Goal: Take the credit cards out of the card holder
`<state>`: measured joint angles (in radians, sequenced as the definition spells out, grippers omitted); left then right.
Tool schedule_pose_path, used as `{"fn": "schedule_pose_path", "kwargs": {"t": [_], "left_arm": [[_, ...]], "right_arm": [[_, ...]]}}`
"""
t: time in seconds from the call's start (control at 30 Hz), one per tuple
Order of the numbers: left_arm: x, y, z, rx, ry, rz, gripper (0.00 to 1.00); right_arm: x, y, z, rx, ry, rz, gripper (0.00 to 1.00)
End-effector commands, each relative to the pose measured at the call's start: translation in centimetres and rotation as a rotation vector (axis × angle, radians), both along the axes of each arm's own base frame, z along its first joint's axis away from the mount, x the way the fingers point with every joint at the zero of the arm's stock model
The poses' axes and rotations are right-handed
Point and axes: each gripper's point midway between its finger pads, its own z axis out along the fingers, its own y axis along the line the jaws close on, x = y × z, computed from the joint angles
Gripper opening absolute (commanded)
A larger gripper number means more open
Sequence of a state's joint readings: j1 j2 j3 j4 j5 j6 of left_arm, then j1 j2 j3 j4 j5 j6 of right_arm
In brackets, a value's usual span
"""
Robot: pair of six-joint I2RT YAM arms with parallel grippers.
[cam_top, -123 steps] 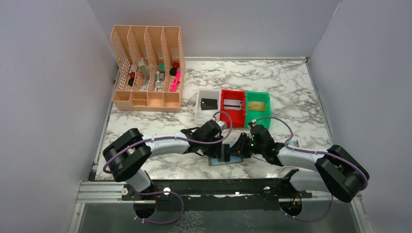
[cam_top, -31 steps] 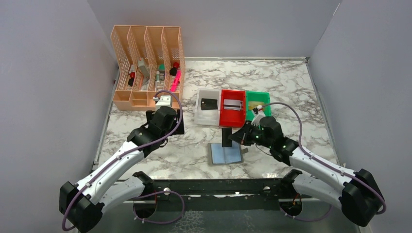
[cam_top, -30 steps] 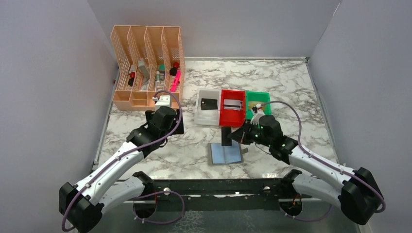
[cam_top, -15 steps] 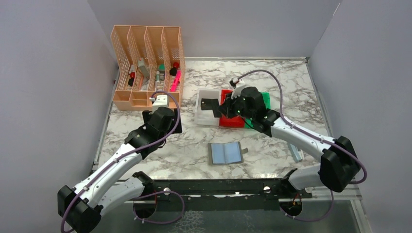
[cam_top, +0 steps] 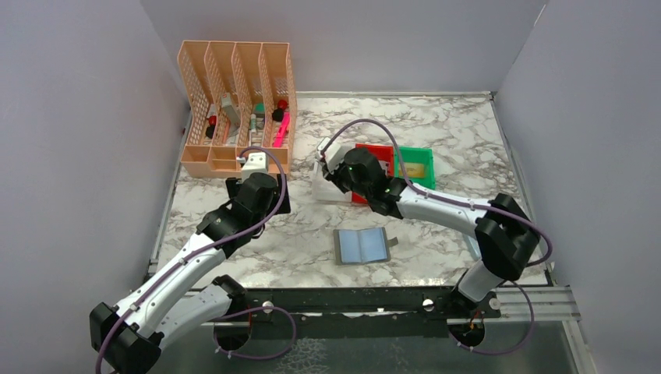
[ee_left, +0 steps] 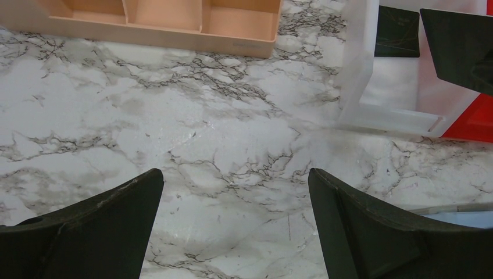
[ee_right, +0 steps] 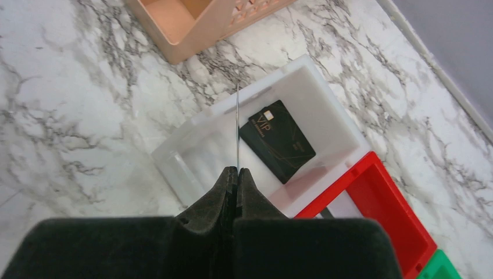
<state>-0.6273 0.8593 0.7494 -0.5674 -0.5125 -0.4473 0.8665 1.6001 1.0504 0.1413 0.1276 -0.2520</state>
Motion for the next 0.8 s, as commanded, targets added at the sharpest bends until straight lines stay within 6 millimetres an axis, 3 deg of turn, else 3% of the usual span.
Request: {"fn": "schedule_pose_path", "kwargs": {"t": [0.0, 0.5, 0.77], "left_arm": [[0.1, 0.8, 0.3, 0.02, -0.023, 0.024, 0.99], [0.1, 1.0, 0.6, 0.02, -0.036, 0.034, 0.99], [0.0, 1.2, 0.7, 0.021, -0.041, 0.038, 0.99]], "right_arm": [[2.7, -0.5, 0.6, -0.144, -0.132, -0.03, 0.01], [6.0, -0.9, -3.6, -0.448, -0.245, -0.007, 0.01], [7.3, 0.5, -4.9, -0.52, -0.336, 0.064, 0.01]]}}
